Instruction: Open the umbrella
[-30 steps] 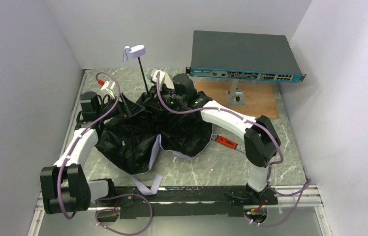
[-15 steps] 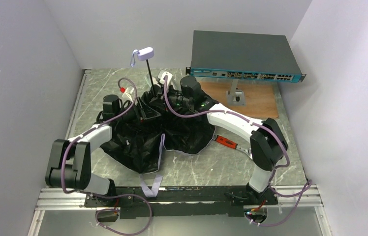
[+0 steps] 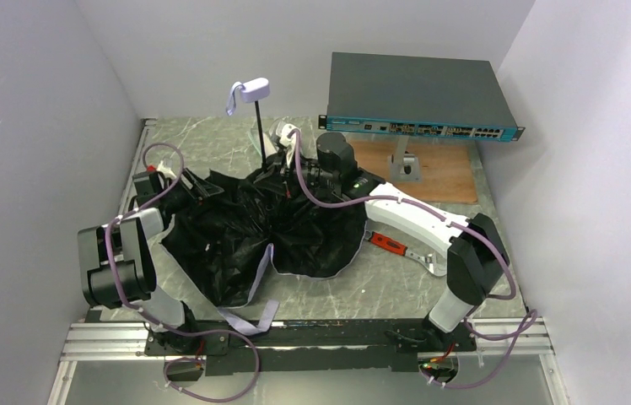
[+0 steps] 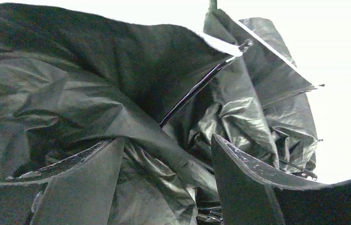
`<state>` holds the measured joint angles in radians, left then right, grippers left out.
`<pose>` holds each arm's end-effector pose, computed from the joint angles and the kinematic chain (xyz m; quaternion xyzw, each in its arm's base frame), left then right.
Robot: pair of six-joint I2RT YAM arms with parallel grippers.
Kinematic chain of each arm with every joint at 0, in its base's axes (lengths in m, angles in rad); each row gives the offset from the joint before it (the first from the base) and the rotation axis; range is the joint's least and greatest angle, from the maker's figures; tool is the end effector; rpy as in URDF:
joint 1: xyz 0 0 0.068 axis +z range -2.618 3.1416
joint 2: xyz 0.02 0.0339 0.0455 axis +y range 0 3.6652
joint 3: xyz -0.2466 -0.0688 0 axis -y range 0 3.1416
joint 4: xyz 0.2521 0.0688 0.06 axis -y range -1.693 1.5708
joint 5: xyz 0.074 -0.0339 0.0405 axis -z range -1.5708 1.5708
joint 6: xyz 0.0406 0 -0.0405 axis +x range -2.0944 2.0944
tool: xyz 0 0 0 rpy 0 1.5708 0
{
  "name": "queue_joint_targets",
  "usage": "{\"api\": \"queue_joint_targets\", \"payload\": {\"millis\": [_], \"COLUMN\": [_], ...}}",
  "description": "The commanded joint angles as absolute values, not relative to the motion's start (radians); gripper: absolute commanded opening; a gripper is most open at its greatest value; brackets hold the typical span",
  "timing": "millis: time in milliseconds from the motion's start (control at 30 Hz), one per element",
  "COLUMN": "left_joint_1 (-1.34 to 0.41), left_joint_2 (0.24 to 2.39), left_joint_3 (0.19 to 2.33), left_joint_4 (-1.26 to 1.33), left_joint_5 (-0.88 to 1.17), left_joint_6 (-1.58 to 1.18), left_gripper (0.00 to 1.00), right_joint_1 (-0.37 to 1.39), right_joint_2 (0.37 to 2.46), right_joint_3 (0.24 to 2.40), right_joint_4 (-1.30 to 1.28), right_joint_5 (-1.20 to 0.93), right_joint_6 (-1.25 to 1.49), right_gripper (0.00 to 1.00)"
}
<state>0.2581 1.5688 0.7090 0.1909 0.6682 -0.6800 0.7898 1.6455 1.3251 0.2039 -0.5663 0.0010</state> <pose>0.3086 0.0555 0.1426 -0.2569 0.8230 -0.3748 0.3408 0.2690 0.3023 0.3244 -0.4471 0.5909 0.4385 0.5086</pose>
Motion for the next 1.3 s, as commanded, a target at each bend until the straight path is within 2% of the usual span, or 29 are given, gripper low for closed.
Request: {"api": "queue_joint_targets", "payload": {"millis": [0, 100, 200, 300, 400, 633, 867, 967, 1033, 1100, 1267], "left_joint_1": [0.261, 0.259, 0.239, 0.151, 0.034, -0.129, -0.168, -0.173, -0.175, -0.175, -0.156], "left_joint_2": [1.469, 1.362, 1.259, 1.230, 1.277, 1.431, 1.554, 1.609, 1.638, 1.665, 1.712], "left_joint_3": [0.727, 0.728, 0.742, 0.783, 0.847, 0.922, 0.898, 0.918, 0.946, 0.985, 1.017], "left_joint_4": [0.217, 0.272, 0.279, 0.203, 0.072, 0.006, 0.043, 0.078, 0.069, 0.028, 0.003], "left_joint_5": [0.764, 0.884, 0.920, 0.964, 0.993, 1.125, 1.193, 1.175, 1.130, 1.043, 0.845], "left_joint_6": [-0.590, -0.581, -0.595, -0.512, -0.395, -0.350, -0.401, -0.429, -0.416, -0.386, -0.357], "left_gripper": [0.76, 0.79, 0.81, 0.82, 0.78, 0.56, 0.54, 0.56, 0.61, 0.68, 0.77], "right_joint_1": [0.789, 0.791, 0.792, 0.791, 0.794, 0.807, 0.818, 0.824, 0.830, 0.831, 0.835], "right_joint_2": [1.623, 1.646, 1.663, 1.676, 1.679, 1.678, 1.698, 1.713, 1.726, 1.735, 1.734], "right_joint_3": [1.324, 1.353, 1.377, 1.382, 1.388, 1.423, 1.467, 1.505, 1.533, 1.562, 1.612], "right_joint_4": [0.290, 0.295, 0.304, 0.316, 0.315, 0.284, 0.270, 0.260, 0.248, 0.238, 0.226], "right_joint_5": [-0.619, -0.628, -0.645, -0.670, -0.718, -0.744, -0.772, -0.790, -0.806, -0.818, -0.835], "right_joint_6": [0.041, 0.028, 0.018, 0.013, 0.009, -0.059, -0.066, -0.067, -0.071, -0.071, -0.049], "right_gripper": [0.00, 0.00, 0.00, 0.00, 0.00, 0.00, 0.00, 0.00, 0.00, 0.00, 0.00]}}
